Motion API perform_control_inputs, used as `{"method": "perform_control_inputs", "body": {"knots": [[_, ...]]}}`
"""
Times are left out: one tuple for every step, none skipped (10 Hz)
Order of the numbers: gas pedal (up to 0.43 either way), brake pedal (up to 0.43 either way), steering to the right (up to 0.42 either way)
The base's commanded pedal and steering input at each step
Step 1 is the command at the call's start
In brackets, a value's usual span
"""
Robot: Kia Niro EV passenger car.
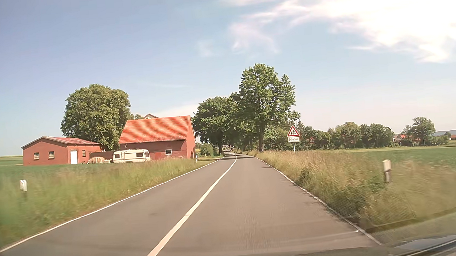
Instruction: Follow the waypoints while adhering to traffic rules and regulations
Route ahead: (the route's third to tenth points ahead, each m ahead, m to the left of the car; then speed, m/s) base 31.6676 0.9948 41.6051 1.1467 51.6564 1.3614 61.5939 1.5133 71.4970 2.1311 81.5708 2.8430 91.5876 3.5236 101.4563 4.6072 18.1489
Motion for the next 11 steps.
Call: {"method": "perform_control_inputs", "body": {"knots": [[0.047,0.0,-0.001],[0.047,0.0,-0.001],[0.047,0.0,-0.001],[0.047,0.0,0.0],[0.047,0.0,0.0],[0.039,0.0,0.0],[0.039,0.0,-0.001],[0.039,0.0,0.0],[0.039,0.0,-0.001],[0.039,0.0,-0.001],[0.039,0.0,-0.002]]}}
